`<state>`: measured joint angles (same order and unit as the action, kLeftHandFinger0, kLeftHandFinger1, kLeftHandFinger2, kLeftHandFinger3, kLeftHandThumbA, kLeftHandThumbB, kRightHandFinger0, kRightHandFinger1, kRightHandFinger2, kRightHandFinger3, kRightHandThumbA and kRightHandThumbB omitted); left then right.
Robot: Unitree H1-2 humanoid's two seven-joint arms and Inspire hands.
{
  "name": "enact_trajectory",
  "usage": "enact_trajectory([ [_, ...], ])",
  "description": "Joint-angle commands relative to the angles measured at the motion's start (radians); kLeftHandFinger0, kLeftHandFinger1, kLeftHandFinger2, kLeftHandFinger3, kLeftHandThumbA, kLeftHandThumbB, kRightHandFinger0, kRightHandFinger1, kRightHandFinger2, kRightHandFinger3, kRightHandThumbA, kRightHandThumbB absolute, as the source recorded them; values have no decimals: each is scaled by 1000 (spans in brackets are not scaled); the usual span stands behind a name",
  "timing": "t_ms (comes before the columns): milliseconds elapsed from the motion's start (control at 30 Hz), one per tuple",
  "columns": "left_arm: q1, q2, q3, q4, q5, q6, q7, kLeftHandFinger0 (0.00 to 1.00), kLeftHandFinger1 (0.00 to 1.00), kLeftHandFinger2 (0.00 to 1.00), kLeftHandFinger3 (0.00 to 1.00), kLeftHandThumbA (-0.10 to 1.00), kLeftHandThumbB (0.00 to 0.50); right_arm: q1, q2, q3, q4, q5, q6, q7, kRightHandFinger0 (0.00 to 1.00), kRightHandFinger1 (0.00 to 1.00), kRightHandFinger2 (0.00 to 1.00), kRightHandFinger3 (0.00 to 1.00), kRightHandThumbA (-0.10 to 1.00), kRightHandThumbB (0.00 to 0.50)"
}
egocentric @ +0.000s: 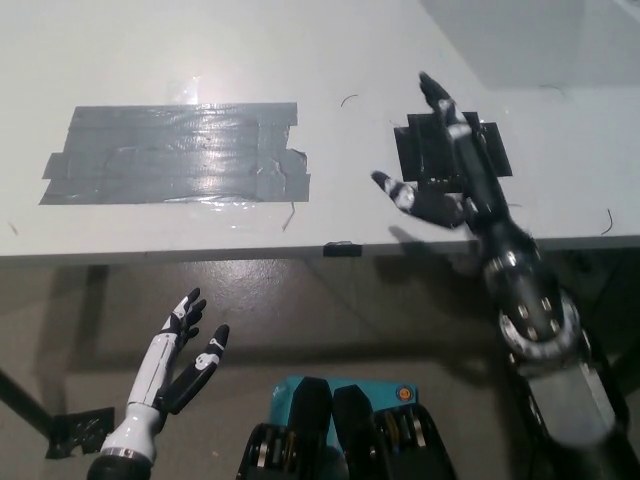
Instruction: A white bottle is kept in the middle of the desk infront of the robot and the robot picks it up with its right hand and passes it to a person
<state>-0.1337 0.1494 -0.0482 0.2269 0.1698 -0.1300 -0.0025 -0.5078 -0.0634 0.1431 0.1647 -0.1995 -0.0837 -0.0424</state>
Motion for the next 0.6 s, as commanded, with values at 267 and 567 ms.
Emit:
enact_trajectory([
  [267,-31,26,11,-40,5,14,-6,1000,1000,1000,1000,634,14,271,-58,-54,-411,-6,-80,1,1000,1000,1000,1000,727,320],
  [567,-40,32,-1,-25,15,-17,-6,1000,1000,1000,1000,629,0,263,-19,-86,-11,47,-159,-14,1000,1000,1000,1000,682,206],
])
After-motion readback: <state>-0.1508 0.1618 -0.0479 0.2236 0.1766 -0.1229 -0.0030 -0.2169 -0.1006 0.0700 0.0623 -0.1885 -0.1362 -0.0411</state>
